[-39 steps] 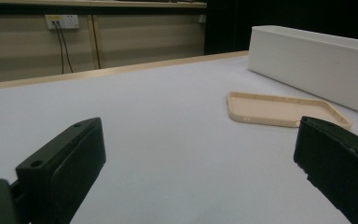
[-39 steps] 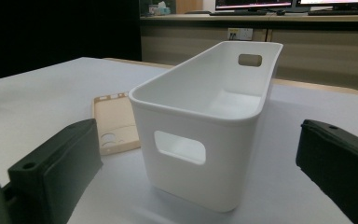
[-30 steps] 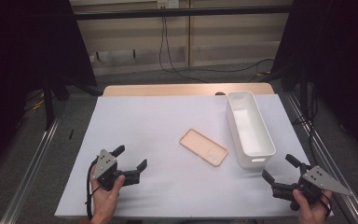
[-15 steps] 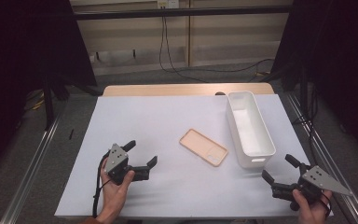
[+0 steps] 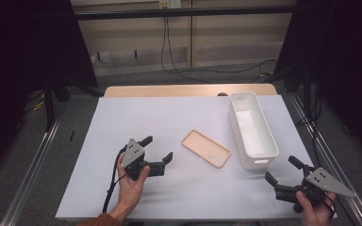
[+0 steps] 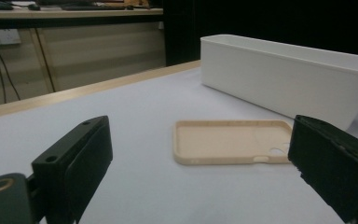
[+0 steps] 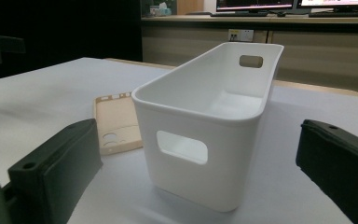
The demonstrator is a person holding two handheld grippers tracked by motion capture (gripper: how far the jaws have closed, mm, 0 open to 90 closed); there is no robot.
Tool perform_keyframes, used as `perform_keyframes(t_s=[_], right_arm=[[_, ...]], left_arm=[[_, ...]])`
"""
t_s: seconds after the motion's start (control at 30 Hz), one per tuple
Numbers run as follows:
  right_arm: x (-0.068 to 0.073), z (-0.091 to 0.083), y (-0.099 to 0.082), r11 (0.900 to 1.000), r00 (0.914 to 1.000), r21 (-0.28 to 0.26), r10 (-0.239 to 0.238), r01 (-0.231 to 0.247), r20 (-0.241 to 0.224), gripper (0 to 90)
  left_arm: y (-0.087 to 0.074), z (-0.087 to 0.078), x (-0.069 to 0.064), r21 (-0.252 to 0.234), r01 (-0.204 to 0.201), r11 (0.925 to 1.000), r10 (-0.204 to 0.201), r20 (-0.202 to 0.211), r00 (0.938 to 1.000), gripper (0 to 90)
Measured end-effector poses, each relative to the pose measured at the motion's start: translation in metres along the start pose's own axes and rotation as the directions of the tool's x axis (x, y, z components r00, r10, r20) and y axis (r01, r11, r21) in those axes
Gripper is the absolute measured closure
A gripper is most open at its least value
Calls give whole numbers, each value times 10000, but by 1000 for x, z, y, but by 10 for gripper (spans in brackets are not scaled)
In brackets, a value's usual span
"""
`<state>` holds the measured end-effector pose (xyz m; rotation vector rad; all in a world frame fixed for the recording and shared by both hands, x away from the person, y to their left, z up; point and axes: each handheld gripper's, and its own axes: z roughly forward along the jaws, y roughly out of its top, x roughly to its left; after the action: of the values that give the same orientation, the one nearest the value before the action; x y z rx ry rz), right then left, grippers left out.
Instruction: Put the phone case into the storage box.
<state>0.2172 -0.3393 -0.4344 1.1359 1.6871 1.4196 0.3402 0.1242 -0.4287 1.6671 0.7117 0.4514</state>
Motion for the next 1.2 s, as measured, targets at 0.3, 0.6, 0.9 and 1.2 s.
perform_keyframes(t_s=[0.3, 0.6, 0.9, 1.2], right_arm=[[1, 0, 0, 10000, 10000, -5, 22, -22, -29, 0], [0, 0, 0, 10000, 10000, 2, 25, -25, -62, 0], [0, 0, 0, 10000, 9999, -31, 37, -37, -122, 0], [0, 0, 0, 10000, 9999, -48, 76, -76, -106, 0]], left_arm=[[10, 3, 5, 14, 302, 9995, -302, 335, 9990, 88], [27, 16, 8, 18, 41, 10000, -42, 804, 9968, 107], [36, 39, 9, -145, 240, 9996, -218, 1361, 9905, 48], [41, 63, 3, 5, -59, 10000, 57, 1792, 9838, 42]])
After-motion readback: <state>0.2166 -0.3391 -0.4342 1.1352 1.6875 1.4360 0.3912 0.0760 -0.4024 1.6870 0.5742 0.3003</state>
